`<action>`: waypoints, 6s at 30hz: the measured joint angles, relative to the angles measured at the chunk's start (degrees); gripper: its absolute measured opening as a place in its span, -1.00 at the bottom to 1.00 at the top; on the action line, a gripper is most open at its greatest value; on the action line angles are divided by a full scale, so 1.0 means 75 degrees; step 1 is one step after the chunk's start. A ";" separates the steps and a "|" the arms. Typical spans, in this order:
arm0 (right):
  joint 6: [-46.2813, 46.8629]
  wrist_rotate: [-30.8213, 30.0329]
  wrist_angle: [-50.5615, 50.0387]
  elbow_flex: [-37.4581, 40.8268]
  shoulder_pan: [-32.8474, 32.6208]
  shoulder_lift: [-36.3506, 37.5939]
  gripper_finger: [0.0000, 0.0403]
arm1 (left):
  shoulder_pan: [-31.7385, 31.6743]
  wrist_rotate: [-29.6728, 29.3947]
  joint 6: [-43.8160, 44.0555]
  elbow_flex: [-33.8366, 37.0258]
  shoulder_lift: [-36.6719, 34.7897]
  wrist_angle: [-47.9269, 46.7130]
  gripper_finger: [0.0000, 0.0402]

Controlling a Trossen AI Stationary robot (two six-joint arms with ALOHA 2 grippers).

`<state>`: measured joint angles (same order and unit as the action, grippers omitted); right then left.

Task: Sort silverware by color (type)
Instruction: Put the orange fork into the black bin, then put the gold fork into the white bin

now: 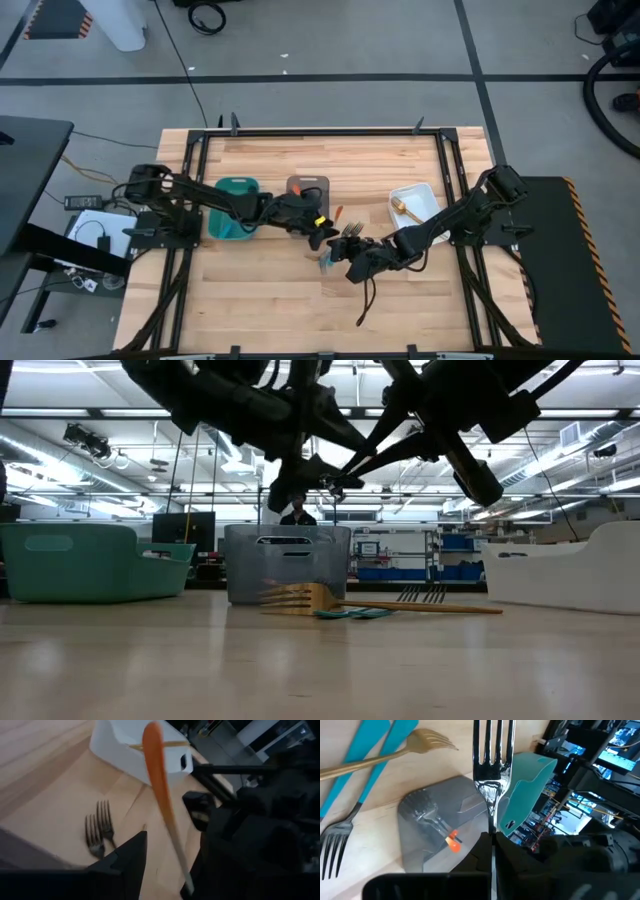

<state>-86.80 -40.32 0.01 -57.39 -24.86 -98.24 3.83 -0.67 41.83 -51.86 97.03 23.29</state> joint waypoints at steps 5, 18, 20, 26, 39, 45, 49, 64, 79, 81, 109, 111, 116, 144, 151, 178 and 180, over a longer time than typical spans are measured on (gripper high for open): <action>0.0003 -0.0023 0.0009 0.0000 0.0000 0.0000 -0.95 | -0.0064 -0.0007 -0.0014 -0.0003 0.0206 0.0156 -0.08; -0.0251 -0.0288 0.0016 0.0000 0.0090 0.0000 -0.77 | -0.0093 -0.0082 -0.0227 -0.0009 0.0315 0.0440 -0.76; -0.0239 -0.0294 0.0002 0.0000 0.0099 0.0000 -0.72 | -0.0094 -0.0166 -0.0355 -0.0009 0.0316 0.0417 -0.92; -0.0104 -0.0295 0.0075 0.0000 0.0099 0.0000 -0.59 | -0.0105 -0.0242 -0.0527 -0.0003 0.0320 0.0496 -0.95; 0.2703 -0.0008 0.0221 0.0000 -0.0277 0.0000 -0.53 | -0.0098 0.0075 -0.1178 -0.0003 0.0265 0.1020 -0.95; 0.4125 0.0465 -0.0091 0.0000 -0.0391 0.0000 -0.53 | -0.0098 0.0032 -0.1879 -0.0003 0.0056 0.1089 -0.94; 0.5253 0.0868 -0.0472 0.0000 -0.0457 0.0004 -0.53 | 0.0042 -0.0648 -0.2507 0.0258 -0.0401 0.1120 -0.94; 1.0635 0.2539 -0.2063 0.0006 -0.0080 0.0090 -0.54 | 0.0002 -0.2941 -0.2897 0.1907 -0.1492 0.2323 -0.94; 1.5150 0.3118 -0.3444 0.0006 -0.0073 0.0090 -0.54 | -0.0242 -0.3836 -0.2288 0.2092 -0.1357 0.3307 -0.93; 1.5672 0.2862 -0.3464 0.0006 -0.0064 0.0090 -0.54 | -0.0236 -0.4177 -0.2021 0.2095 -0.1228 0.3249 -0.93; 1.6551 0.1510 -0.2615 0.0006 -0.0341 0.0087 -0.54 | 0.0201 -0.6031 0.1483 0.1816 0.0439 0.2531 -0.93; 1.6512 0.1516 -0.2551 0.0006 -0.0338 0.0086 -0.54 | 0.0201 -0.6026 0.1352 0.1754 0.0467 0.2413 -0.93; 1.6371 0.1525 -0.2512 0.0006 -0.0344 0.0085 -0.56 | 0.0198 -0.6024 0.1343 0.1740 0.0464 0.2398 -0.93; 1.6168 0.1522 -0.2436 0.0006 -0.0390 0.0085 -0.63 | 0.0297 -0.5279 0.0087 0.1743 0.0449 0.2288 -0.34; 1.6092 0.1522 -0.2379 0.0006 -0.0508 0.0085 -0.63 | 0.0321 -0.5248 -0.0120 0.1749 -0.0098 0.1318 -0.26; 1.5830 0.1519 -0.2197 0.0009 -0.0558 0.0085 -0.63 | 0.0096 -0.4303 0.0441 0.0331 -0.0358 -0.2350 -0.26; 1.5830 0.1516 -0.2197 0.0009 -0.0588 0.0085 -0.63 | 0.0104 -0.4190 0.0238 0.0009 -0.0358 -0.2966 -0.26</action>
<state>31.92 -28.95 -16.47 -57.32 -29.27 -97.60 4.61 -32.09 43.61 -51.79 94.35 1.05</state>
